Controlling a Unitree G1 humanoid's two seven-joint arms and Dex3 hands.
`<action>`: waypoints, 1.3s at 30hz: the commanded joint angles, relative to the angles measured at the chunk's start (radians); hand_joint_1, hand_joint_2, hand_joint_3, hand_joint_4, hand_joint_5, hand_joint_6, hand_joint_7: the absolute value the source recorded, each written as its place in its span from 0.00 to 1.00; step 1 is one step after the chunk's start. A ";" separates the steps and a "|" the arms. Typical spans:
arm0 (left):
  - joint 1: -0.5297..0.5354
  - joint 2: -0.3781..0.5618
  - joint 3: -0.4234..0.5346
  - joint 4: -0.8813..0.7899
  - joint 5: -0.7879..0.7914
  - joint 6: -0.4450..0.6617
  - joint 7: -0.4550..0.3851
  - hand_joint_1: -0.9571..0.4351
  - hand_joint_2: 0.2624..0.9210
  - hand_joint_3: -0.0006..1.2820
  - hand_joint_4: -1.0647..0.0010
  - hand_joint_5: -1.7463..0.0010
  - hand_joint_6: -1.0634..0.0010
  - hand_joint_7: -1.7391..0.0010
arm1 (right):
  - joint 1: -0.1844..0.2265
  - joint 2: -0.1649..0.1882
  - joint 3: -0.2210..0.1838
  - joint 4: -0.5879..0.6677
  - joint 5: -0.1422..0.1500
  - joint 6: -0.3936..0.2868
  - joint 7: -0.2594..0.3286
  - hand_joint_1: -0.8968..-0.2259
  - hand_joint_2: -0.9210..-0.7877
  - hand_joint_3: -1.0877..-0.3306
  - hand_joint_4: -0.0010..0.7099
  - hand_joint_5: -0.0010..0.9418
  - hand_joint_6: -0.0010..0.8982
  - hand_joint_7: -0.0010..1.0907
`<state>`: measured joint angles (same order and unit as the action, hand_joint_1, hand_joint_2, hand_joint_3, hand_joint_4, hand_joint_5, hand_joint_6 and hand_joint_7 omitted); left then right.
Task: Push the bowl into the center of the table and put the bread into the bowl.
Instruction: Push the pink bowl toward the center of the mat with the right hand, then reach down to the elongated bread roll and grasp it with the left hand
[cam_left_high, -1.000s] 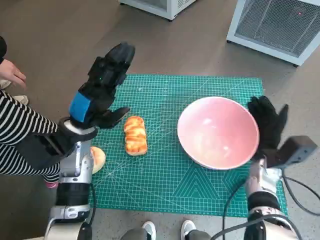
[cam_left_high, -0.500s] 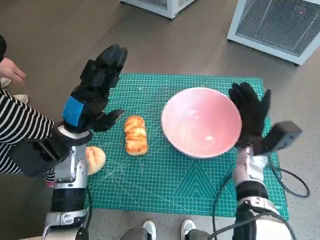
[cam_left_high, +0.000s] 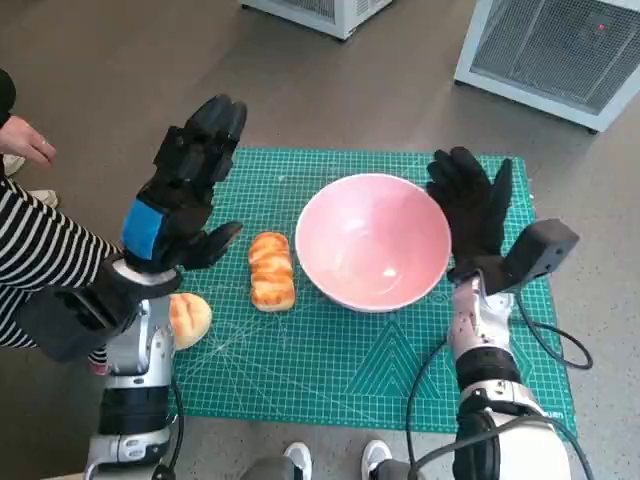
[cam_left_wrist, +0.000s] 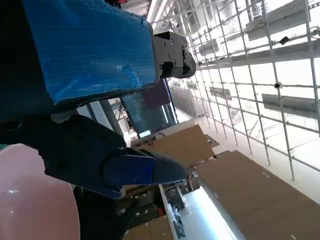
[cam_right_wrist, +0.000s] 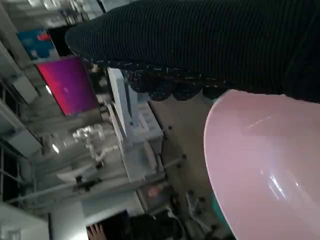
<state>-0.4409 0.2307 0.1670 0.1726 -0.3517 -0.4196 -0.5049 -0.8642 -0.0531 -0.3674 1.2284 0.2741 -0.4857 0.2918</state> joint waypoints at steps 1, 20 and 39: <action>0.019 0.001 0.001 -0.031 0.012 0.009 0.017 0.23 1.00 0.24 0.92 0.99 1.00 0.75 | 0.002 0.015 0.007 0.021 -0.009 0.022 0.000 0.39 0.00 0.45 0.07 0.00 0.04 0.31; 0.025 -0.022 -0.019 -0.018 0.043 -0.012 0.047 0.22 1.00 0.24 0.93 0.99 1.00 0.77 | 0.045 -0.030 0.041 -0.148 -0.022 -0.043 0.013 0.39 0.00 0.43 0.07 0.00 0.04 0.30; -0.099 0.181 -0.015 0.092 0.053 0.009 -0.138 0.25 0.98 0.16 0.86 0.99 0.97 0.67 | 0.254 -0.065 0.153 -0.790 0.004 -0.077 0.088 0.31 0.00 0.53 0.18 0.03 0.13 0.37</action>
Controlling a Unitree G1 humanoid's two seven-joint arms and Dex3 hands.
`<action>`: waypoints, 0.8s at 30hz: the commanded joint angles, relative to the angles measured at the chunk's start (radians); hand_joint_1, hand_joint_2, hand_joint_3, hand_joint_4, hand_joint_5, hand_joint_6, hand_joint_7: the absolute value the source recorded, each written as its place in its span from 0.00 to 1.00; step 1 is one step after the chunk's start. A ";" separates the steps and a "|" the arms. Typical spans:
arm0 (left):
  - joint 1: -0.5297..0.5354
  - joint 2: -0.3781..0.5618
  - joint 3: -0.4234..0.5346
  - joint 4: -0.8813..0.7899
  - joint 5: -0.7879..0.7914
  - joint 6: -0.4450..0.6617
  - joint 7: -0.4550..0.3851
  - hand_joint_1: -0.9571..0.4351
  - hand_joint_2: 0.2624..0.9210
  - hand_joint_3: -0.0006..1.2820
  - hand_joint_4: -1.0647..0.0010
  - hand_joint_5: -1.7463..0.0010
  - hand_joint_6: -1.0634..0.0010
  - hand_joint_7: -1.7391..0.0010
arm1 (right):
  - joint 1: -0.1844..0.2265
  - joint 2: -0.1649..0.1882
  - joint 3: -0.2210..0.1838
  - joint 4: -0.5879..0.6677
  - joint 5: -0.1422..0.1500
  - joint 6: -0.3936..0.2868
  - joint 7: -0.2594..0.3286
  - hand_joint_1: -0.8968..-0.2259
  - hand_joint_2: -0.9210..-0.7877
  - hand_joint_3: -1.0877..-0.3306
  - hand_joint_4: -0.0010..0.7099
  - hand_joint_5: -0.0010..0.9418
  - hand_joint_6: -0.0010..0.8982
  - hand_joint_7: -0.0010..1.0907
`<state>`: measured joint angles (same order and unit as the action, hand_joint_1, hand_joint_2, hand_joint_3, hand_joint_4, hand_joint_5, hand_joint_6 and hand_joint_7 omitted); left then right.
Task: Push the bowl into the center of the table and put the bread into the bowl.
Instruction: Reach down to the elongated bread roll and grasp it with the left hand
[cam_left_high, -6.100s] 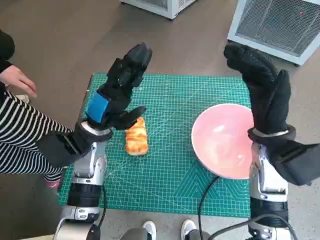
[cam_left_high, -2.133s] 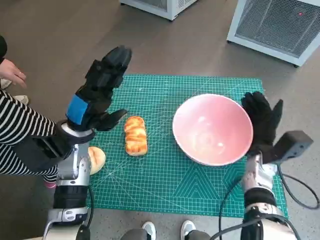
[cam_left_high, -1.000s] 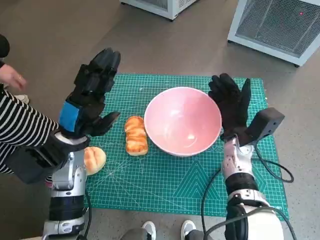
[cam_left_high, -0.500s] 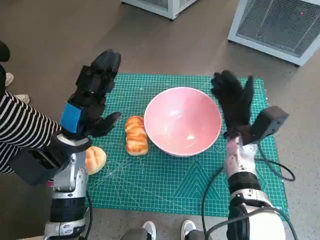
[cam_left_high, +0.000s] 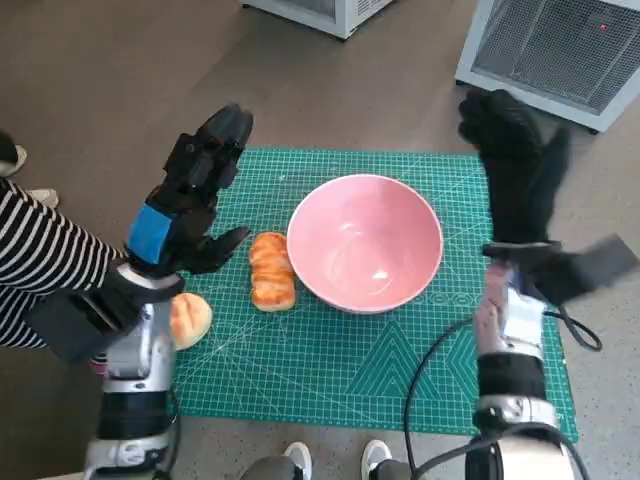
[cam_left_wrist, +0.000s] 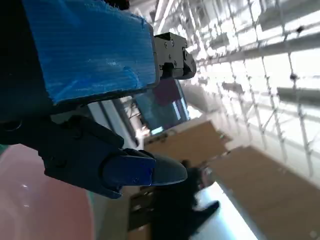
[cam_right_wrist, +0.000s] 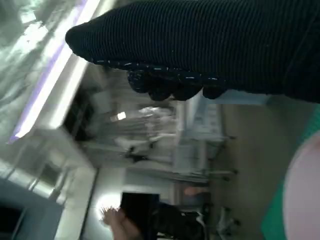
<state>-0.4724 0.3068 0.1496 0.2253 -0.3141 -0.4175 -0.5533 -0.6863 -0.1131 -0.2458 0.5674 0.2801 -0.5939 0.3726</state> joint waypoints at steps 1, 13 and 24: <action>-0.081 0.133 -0.002 0.056 0.024 0.003 -0.117 0.26 0.99 0.14 0.85 0.99 0.98 0.65 | 0.088 -0.008 0.038 -0.162 -0.006 0.036 0.006 0.31 0.00 0.53 0.18 0.03 0.13 0.38; -0.185 0.318 -0.084 0.194 0.185 -0.178 -0.291 0.44 0.75 0.01 0.60 0.94 0.73 0.62 | 0.170 -0.043 0.078 -0.340 -0.059 0.068 -0.023 0.35 0.00 0.53 0.21 0.03 0.14 0.39; -0.228 0.430 -0.177 0.238 0.368 -0.384 -0.318 0.52 0.66 0.00 0.47 0.99 0.47 0.80 | 0.195 -0.048 0.075 -0.393 -0.035 0.126 -0.038 0.32 0.00 0.54 0.22 0.02 0.14 0.40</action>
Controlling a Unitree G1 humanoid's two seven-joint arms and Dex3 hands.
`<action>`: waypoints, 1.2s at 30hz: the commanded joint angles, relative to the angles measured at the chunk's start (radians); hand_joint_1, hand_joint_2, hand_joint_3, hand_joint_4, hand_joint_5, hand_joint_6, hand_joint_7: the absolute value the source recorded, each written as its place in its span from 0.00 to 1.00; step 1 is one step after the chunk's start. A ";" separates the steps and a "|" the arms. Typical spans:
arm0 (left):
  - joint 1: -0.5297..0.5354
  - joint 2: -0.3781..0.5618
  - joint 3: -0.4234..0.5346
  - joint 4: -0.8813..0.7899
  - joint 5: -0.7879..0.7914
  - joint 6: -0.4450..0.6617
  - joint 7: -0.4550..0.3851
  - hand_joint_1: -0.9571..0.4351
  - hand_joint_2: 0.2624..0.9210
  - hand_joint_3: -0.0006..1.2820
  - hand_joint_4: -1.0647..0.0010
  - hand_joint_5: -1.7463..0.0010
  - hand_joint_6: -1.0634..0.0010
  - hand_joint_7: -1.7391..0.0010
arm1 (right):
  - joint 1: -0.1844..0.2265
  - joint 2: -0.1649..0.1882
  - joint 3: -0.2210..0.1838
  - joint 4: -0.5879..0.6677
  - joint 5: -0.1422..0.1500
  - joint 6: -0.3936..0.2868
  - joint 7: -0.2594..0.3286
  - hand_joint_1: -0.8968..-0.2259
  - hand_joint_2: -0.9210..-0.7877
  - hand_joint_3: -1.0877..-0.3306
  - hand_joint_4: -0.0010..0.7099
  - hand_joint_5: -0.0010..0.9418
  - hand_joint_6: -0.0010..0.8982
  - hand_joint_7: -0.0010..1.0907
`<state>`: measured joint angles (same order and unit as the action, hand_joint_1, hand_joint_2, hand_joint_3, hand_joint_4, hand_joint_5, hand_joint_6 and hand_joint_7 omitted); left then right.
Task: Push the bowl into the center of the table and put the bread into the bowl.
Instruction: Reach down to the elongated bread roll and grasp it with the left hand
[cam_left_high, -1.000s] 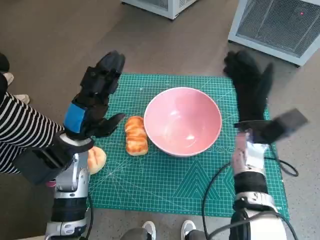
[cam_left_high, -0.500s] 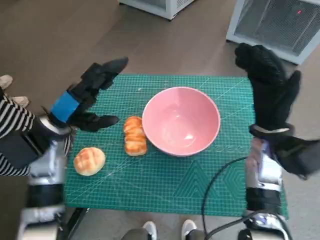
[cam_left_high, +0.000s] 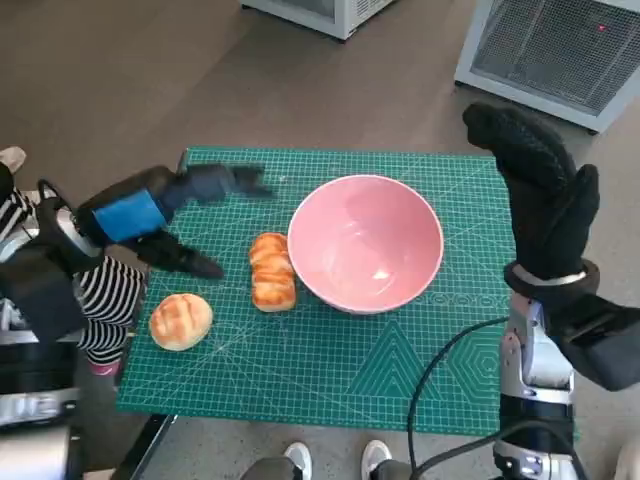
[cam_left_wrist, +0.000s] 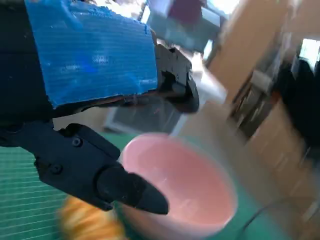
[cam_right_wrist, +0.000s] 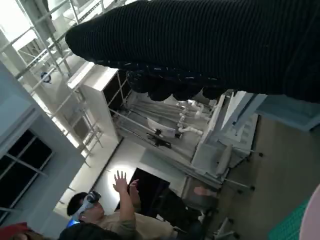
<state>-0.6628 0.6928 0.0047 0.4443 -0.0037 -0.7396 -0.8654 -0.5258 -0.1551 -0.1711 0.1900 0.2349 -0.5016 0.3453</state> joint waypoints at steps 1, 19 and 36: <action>-0.046 0.052 -0.044 0.026 0.079 -0.080 -0.005 0.52 0.66 0.00 0.47 0.99 0.45 0.83 | 0.036 -0.005 0.000 -0.019 0.011 0.038 -0.012 0.32 0.00 0.54 0.22 0.02 0.14 0.40; -0.145 0.028 -0.191 0.242 0.270 -0.273 0.091 0.50 0.65 0.00 0.47 1.00 0.33 0.96 | 0.044 -0.002 -0.003 -0.036 0.016 0.071 -0.020 0.32 0.00 0.55 0.22 0.01 0.13 0.41; -0.269 -0.039 -0.338 0.488 0.567 -0.359 0.365 0.48 0.73 0.01 0.48 1.00 0.35 0.99 | 0.072 -0.011 -0.009 -0.058 0.016 0.072 -0.017 0.33 0.00 0.55 0.23 0.01 0.13 0.41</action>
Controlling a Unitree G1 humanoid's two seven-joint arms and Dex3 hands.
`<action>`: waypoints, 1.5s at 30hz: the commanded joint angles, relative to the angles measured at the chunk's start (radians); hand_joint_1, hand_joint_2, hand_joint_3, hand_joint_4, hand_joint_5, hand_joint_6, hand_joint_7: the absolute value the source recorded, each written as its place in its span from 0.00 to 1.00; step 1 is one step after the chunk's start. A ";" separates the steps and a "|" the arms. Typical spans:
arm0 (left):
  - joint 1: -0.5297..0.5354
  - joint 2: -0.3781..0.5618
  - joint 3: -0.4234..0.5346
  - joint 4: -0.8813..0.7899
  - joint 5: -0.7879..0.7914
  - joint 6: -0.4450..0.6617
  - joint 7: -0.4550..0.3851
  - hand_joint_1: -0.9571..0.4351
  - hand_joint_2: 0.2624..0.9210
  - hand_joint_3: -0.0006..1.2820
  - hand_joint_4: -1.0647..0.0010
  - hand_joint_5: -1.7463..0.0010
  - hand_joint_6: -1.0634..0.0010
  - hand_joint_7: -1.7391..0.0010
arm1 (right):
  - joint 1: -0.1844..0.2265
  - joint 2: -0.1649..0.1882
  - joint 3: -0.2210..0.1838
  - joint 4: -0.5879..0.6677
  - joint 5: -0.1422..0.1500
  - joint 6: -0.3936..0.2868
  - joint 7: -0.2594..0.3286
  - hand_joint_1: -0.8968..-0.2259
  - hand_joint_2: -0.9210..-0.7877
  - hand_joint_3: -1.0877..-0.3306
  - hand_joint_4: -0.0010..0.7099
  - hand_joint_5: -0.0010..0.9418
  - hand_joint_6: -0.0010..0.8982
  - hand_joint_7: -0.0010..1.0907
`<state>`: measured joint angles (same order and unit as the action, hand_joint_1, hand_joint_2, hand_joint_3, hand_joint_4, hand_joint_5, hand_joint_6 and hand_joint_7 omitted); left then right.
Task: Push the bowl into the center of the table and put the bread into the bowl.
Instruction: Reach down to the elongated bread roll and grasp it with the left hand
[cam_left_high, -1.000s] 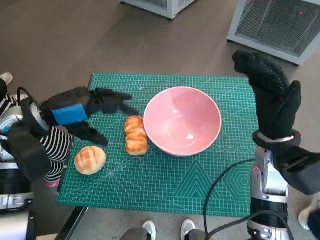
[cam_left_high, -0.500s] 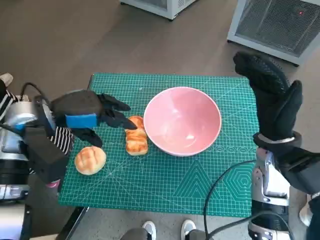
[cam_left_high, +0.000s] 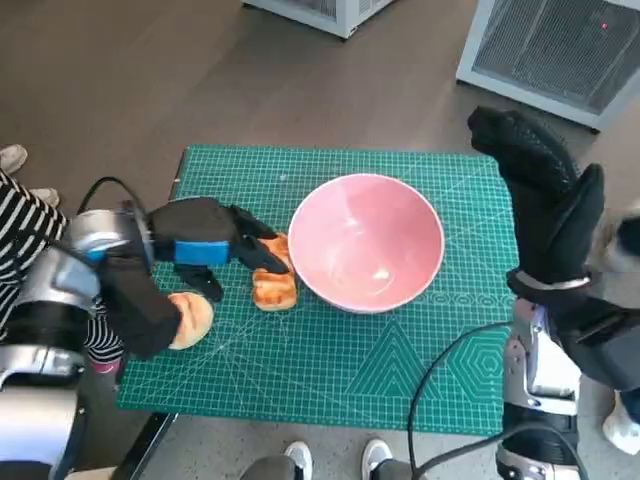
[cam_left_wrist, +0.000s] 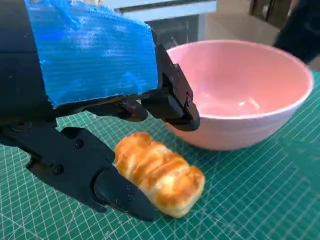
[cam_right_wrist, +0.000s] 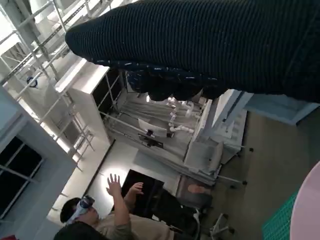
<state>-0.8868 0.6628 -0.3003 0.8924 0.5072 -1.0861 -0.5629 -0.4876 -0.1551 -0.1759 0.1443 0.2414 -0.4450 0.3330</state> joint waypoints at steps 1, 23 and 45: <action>-0.050 -0.013 -0.041 0.049 0.068 -0.012 0.077 0.49 0.73 0.01 0.48 1.00 0.35 0.99 | 0.037 -0.012 -0.005 -0.016 0.009 0.016 -0.005 0.33 0.00 0.55 0.23 0.01 0.13 0.41; -0.133 -0.097 -0.206 0.216 0.229 0.039 0.261 0.57 0.82 0.01 0.48 1.00 0.36 1.00 | 0.087 -0.017 -0.015 -0.063 -0.019 0.008 -0.036 0.35 0.00 0.51 0.22 0.00 0.12 0.41; -0.157 -0.122 -0.334 0.256 0.335 0.084 0.408 0.69 0.98 0.03 0.28 0.97 0.24 0.97 | 0.122 -0.017 -0.011 -0.096 -0.025 0.019 -0.073 0.35 0.00 0.51 0.22 0.00 0.11 0.42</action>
<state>-1.0372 0.5445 -0.6058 1.1322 0.8080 -1.0080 -0.1753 -0.3958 -0.1671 -0.1902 0.0516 0.2284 -0.4404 0.2710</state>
